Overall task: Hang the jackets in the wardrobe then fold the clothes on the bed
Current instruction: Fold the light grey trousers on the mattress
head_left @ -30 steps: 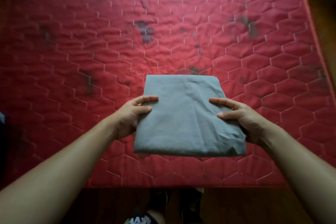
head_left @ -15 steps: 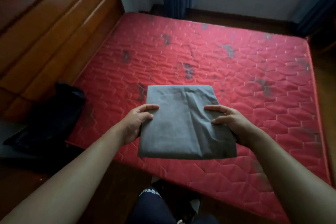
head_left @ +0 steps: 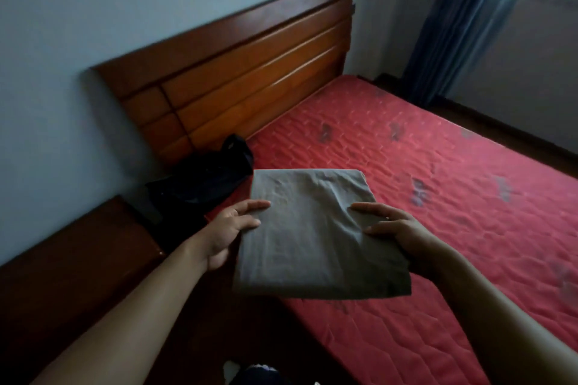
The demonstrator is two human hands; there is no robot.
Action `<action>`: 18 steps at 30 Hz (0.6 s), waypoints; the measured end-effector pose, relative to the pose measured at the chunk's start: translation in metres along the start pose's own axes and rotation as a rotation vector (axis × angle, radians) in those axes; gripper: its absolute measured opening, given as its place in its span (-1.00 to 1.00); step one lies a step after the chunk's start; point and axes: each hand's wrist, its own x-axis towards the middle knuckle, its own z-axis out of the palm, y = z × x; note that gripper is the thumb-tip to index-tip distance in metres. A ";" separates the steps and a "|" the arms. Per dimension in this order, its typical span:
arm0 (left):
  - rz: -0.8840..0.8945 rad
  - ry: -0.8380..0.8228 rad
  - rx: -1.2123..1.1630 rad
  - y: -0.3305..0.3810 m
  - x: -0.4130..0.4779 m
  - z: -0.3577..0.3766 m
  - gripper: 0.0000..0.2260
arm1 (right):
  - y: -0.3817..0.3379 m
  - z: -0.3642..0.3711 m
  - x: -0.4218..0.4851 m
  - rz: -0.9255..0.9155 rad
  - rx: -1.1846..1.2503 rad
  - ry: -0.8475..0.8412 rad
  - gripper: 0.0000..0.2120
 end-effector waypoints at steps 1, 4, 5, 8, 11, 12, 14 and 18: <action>0.012 0.031 -0.019 0.004 -0.007 -0.025 -0.65 | -0.006 0.024 0.014 0.002 -0.018 -0.032 -0.52; 0.034 0.143 -0.062 0.015 -0.031 -0.101 -0.68 | -0.020 0.102 0.055 -0.003 -0.085 -0.120 -0.53; 0.048 0.186 -0.074 0.018 -0.039 -0.125 -0.68 | -0.024 0.129 0.068 -0.005 -0.104 -0.154 -0.53; 0.102 0.319 -0.098 0.023 -0.069 -0.192 -0.68 | -0.035 0.209 0.103 -0.010 -0.167 -0.248 -0.55; 0.119 0.456 -0.137 0.019 -0.105 -0.248 -0.68 | -0.039 0.286 0.128 0.007 -0.224 -0.353 -0.56; 0.123 0.501 -0.155 0.017 -0.117 -0.265 -0.68 | -0.039 0.311 0.136 0.016 -0.241 -0.385 -0.56; 0.125 0.590 -0.192 0.009 -0.142 -0.296 -0.69 | -0.037 0.356 0.148 0.043 -0.264 -0.451 -0.56; 0.116 0.777 -0.272 -0.013 -0.188 -0.343 -0.71 | -0.028 0.441 0.176 0.101 -0.343 -0.598 -0.53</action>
